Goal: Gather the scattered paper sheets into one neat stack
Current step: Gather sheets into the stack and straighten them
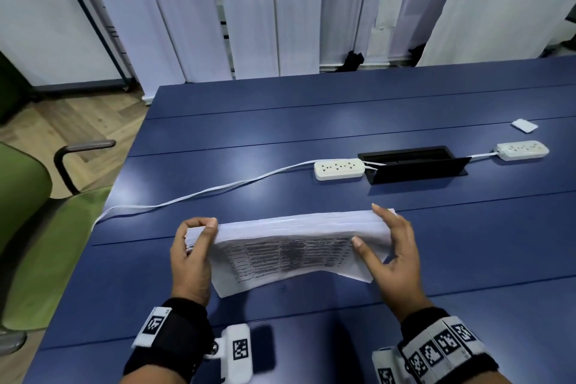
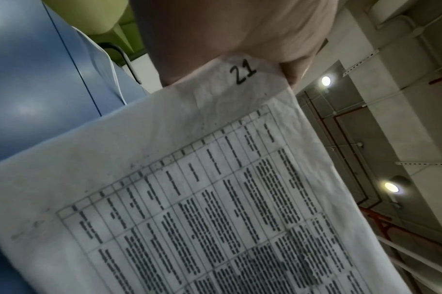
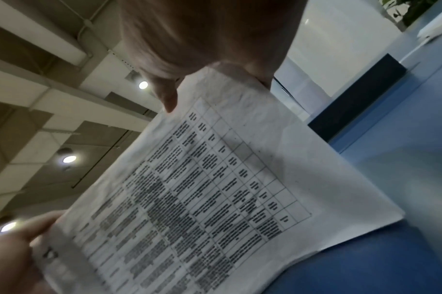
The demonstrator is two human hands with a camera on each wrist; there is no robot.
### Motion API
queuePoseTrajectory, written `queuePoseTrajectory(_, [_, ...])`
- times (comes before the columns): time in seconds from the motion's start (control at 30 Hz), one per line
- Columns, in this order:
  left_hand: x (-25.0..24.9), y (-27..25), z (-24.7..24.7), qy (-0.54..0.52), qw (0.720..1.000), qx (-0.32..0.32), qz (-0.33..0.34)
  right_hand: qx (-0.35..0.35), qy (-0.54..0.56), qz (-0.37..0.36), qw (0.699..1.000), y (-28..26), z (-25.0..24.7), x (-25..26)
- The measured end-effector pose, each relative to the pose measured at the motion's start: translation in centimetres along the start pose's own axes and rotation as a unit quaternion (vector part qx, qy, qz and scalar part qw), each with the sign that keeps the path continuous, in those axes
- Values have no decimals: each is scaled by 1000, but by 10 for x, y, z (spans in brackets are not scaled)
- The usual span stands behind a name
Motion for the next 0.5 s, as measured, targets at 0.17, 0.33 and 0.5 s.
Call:
queuePoseTrajectory(0.17, [0,3,-15,27,998,-52,23,-9,-1,-10,1000,-1,-5,-1])
queuePoseTrajectory(0.33, [7,2,-10,18,999,-38,14,-12,-3,-16,1000,-4,-3,1])
queuePoseTrajectory(0.5, [7,-1,-4,0,1000,-24,16,-19,-8,-18,1000,-6,1,1])
Point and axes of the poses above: each hand's wrist, its own y-axis towards the middle knuckle, its own z-axis out of the palm, x = y × z, the point moved 10 cm from there along y, towards the middle knuckle, and after that the axes turned 8 degrees about x, right-handed, at the moved point
